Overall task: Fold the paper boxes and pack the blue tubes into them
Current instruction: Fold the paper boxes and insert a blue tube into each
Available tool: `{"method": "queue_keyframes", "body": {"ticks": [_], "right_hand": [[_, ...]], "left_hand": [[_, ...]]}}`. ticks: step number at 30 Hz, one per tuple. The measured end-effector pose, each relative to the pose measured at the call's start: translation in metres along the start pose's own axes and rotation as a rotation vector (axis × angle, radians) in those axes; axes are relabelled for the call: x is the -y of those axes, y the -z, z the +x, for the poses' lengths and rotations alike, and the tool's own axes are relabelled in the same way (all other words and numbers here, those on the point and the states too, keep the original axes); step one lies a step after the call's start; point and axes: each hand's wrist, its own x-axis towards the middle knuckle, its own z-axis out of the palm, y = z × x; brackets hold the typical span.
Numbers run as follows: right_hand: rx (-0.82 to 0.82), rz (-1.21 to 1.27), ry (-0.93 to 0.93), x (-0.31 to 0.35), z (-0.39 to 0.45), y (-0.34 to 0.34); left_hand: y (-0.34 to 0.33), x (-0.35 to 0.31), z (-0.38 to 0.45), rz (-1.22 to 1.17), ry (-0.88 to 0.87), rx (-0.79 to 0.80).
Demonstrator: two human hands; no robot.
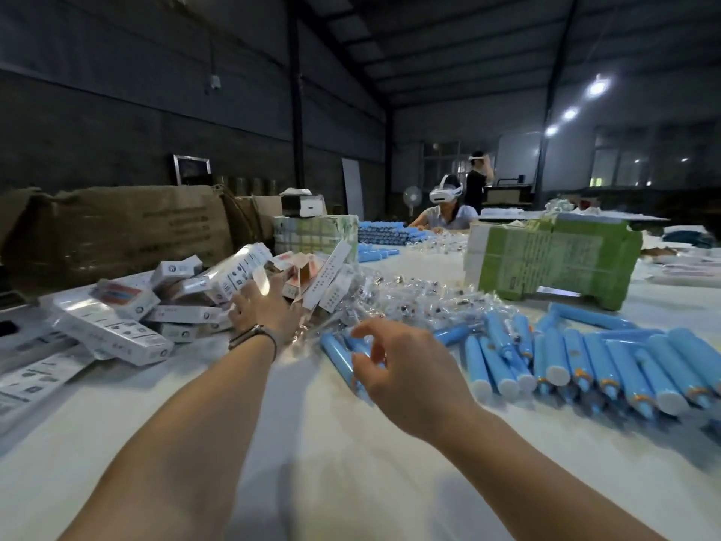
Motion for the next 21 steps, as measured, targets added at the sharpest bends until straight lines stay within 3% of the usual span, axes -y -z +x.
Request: {"method": "queue_keyframes", "body": {"ticks": [5, 12, 21], "right_hand": [[-0.010, 0.008, 0.034, -0.007, 0.003, -0.004], [0.016, 0.011, -0.006, -0.010, 0.001, -0.007], [0.023, 0.013, -0.146, -0.022, 0.001, 0.006]], "left_hand": [[-0.011, -0.001, 0.026, 0.221, -0.017, 0.079], [0.003, 0.008, 0.015, 0.062, -0.141, -0.114], [0.072, -0.003, -0.056, -0.244, -0.342, -0.153]]}}
